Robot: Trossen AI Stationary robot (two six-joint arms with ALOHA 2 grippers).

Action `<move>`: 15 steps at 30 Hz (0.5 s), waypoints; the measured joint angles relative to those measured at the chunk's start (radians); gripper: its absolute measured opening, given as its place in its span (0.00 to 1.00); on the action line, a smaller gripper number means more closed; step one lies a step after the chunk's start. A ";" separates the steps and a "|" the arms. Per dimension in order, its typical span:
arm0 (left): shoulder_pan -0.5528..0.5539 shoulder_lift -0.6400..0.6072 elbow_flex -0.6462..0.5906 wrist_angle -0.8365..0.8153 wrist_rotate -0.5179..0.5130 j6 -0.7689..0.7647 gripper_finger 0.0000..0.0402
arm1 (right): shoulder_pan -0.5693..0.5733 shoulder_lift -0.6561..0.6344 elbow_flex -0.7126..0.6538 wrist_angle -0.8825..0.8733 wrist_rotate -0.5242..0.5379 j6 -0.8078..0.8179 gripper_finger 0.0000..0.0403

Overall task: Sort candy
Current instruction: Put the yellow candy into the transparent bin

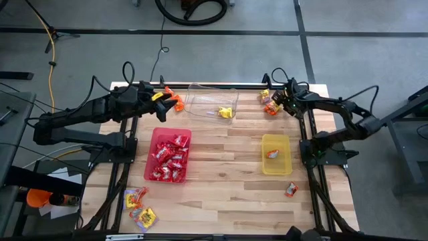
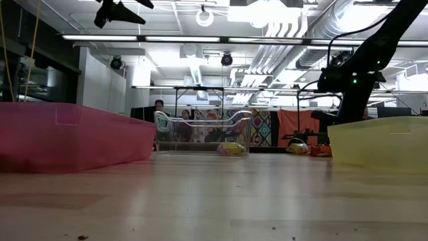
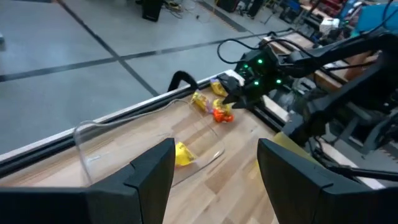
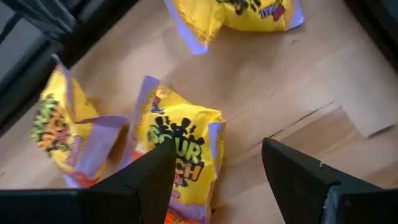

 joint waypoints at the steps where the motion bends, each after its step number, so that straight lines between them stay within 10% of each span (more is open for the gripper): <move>1: 0.009 0.002 0.000 0.001 0.003 0.000 0.54 | 0.000 0.012 0.000 0.004 0.000 0.005 0.58; 7: 0.045 0.004 0.000 -0.008 0.009 0.050 0.54 | 0.002 0.056 0.003 0.012 0.008 -0.010 0.51; 15: 0.092 -0.012 0.000 -0.009 0.038 0.125 0.54 | 0.037 0.024 -0.004 -0.043 0.039 -0.104 0.03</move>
